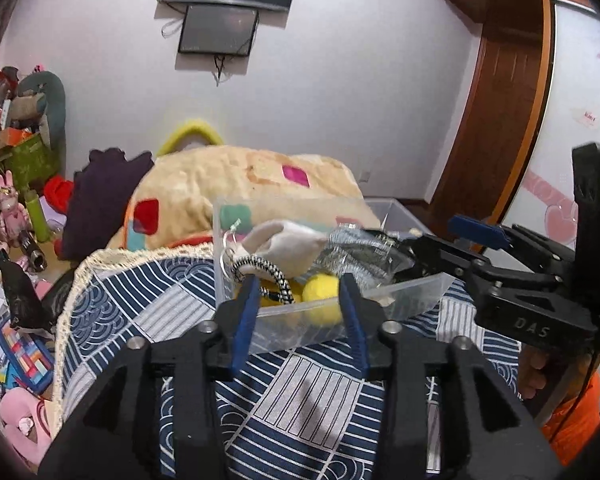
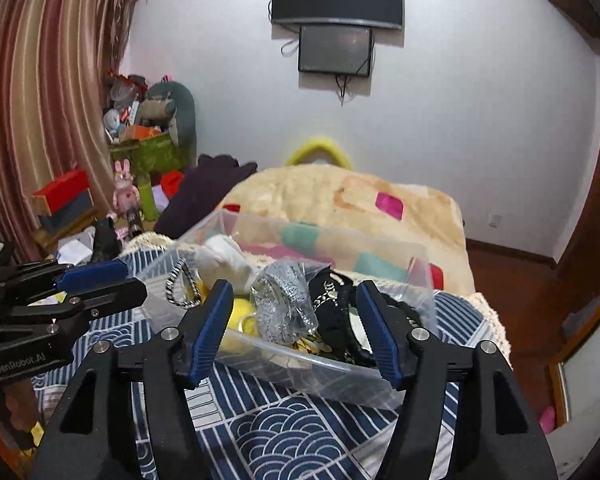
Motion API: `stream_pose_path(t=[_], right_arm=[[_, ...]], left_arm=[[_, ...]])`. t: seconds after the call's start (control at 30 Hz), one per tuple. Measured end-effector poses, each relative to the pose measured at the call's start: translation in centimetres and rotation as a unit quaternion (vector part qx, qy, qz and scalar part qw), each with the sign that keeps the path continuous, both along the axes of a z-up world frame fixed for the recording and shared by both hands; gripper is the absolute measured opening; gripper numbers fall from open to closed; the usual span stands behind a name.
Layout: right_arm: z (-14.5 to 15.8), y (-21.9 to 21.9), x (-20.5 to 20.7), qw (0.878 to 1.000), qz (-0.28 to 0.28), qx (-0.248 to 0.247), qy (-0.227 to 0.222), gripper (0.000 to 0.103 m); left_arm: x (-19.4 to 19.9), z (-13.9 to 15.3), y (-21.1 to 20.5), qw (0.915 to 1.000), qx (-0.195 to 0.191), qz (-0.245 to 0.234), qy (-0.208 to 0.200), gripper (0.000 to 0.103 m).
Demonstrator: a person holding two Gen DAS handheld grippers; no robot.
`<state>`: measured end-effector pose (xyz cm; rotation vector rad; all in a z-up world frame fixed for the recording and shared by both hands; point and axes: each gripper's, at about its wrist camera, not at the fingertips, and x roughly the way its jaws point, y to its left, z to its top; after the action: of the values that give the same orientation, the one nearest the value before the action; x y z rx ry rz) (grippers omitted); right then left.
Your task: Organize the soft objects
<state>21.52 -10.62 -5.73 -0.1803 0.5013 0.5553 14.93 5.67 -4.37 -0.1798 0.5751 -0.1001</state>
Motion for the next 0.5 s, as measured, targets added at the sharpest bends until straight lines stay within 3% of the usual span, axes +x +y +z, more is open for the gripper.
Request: stream_pose_path(t=[0.13, 0.27, 0.5], right_arm=[[1.3, -1.2, -1.5, 1.000, 0.004, 0.018, -0.016, 0.062], [2.5, -2.1, -3.4, 0.998, 0.003, 0.039, -0.042, 0.076], [3.6, -3.4, -6.0, 0.995, 0.007, 0.070, -0.071, 0.083]], left_arm=[[-1.6, 1.6, -0.1, 0.9996, 0.009, 0.007, -0.027, 0.046], [-3.4, 3.2, -0.4, 0.9983, 0.020, 0.009, -0.054, 0.060], [-7.0, 5.4, -1.1, 0.9946, 0.018, 0.017, -0.101, 0.070]])
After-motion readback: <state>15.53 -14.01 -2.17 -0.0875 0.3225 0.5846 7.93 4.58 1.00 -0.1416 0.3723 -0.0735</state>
